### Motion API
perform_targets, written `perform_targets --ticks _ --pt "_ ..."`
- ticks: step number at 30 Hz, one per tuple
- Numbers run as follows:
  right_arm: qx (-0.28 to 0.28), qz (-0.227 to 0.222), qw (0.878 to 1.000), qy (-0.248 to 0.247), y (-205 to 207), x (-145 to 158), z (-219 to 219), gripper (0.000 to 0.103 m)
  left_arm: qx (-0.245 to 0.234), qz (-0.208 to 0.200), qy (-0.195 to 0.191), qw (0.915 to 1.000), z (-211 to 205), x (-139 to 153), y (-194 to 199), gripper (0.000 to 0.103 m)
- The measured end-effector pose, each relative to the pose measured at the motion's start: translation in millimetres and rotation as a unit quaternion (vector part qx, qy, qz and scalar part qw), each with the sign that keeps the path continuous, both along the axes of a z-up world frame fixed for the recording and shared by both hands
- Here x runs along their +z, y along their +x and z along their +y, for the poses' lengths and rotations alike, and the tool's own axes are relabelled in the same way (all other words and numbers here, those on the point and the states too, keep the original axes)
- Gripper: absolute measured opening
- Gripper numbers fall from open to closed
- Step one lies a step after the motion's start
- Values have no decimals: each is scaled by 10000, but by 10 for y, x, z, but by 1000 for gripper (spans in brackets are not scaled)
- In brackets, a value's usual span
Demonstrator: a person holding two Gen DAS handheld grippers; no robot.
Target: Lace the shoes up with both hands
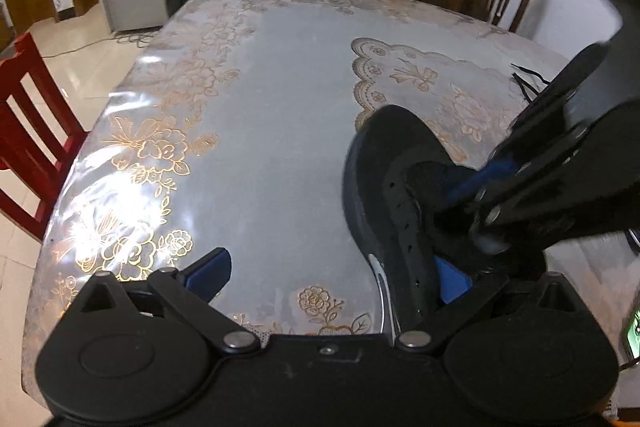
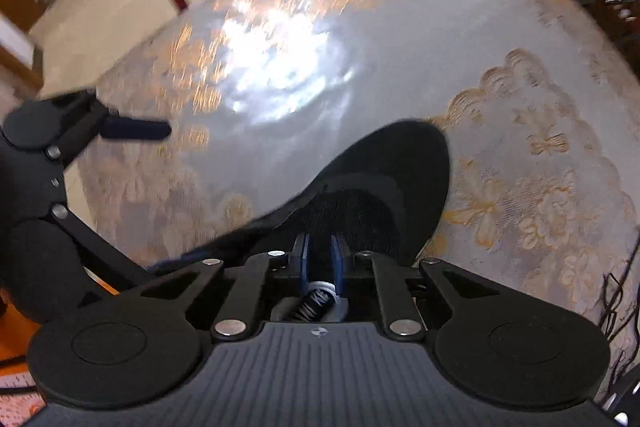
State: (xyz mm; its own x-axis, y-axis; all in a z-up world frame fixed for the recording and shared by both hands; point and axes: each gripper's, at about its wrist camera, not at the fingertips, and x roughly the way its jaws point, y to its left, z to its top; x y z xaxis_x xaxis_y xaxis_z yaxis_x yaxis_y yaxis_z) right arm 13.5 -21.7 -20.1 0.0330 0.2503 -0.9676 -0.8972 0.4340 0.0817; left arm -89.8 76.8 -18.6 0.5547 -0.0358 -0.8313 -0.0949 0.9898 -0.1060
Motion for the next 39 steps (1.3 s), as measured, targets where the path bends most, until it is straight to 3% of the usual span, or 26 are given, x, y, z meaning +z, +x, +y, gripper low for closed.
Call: perform_targets --ticks 3,6,8,10,12,14,16,18,21,24,28,30,33,35,39 --pt "228 144 9988 -419 62 -277 159 12 -63 -30 59 10000 -74 19 -19 102" --pt "226 187 9989 -372 127 -418 248 9 -53 -103 352 9993 -114 50 -58 102" --pt "191 178 9994 -248 148 -431 215 7 -119 -192 248 9994 -94 93 -104 102" --pt "58 143 9999 24 114 -260 49 10 -184 -272 120 9994 -73 135 -144 102" --pt "-267 144 9980 561 55 82 -223 18 -230 -337 95 9991 -66 175 -162 102" --pt "-489 -162 9935 1020 -53 397 -508 41 -284 -379 85 9988 -49 218 -160 102" --pt "-695 -608 9862 1371 -193 622 -811 47 -336 -408 86 9986 -22 264 -146 102" --pt "-957 -842 9807 1481 -326 686 -1065 47 -395 -449 94 9982 3 322 -132 102" --pt "-1305 -948 9762 1451 -555 553 -1292 50 -609 -523 -54 9968 20 437 -91 102" --pt "-1461 -978 9746 1389 -794 317 -1321 50 -1104 -550 -148 9922 -71 542 -52 102" --pt "-1717 -1433 9649 1380 -979 143 -1212 50 -1743 -587 166 9828 -308 558 -59 102" --pt "-1858 -1799 9568 1328 -1050 27 -1131 50 -1780 -571 167 9822 -374 544 16 102" --pt "-2137 -1960 9465 1416 -1014 -55 -1051 47 -1725 -383 -121 9842 -435 485 323 102" --pt "-2440 -1822 9385 1629 -996 -126 -1060 26 -1772 -241 -150 9838 -510 405 492 102" --pt "-3214 -1251 9113 2249 -906 -214 -1290 24 -1516 2 242 9881 -586 157 594 103"
